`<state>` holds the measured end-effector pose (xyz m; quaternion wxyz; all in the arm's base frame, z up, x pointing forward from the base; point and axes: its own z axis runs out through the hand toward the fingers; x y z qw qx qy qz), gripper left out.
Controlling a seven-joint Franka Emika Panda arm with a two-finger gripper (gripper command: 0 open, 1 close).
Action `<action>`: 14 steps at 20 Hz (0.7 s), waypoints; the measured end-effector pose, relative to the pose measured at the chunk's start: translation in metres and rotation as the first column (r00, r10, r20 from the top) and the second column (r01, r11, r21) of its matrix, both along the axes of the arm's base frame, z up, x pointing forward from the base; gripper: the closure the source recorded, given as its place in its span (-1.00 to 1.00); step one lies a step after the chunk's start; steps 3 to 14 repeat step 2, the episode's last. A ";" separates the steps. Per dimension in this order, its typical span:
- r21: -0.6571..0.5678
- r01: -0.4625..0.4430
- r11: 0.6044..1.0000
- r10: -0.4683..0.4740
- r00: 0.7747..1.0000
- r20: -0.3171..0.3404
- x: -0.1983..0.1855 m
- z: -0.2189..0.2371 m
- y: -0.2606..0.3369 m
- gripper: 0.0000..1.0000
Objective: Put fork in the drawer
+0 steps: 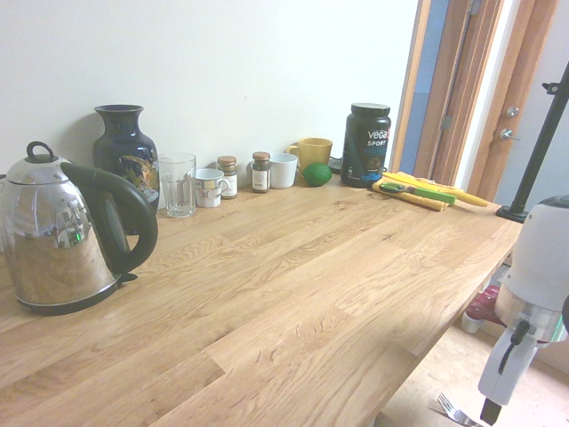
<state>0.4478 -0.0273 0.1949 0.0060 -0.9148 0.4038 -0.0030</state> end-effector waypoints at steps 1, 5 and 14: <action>0.001 0.003 1.000 -0.003 1.000 0.003 -0.003 0.004 -0.001 -1.00; 0.001 0.005 1.000 -0.005 1.000 0.008 -0.005 0.008 -0.003 -1.00; 0.001 0.005 1.000 -0.005 1.000 0.008 -0.005 0.008 -0.003 -1.00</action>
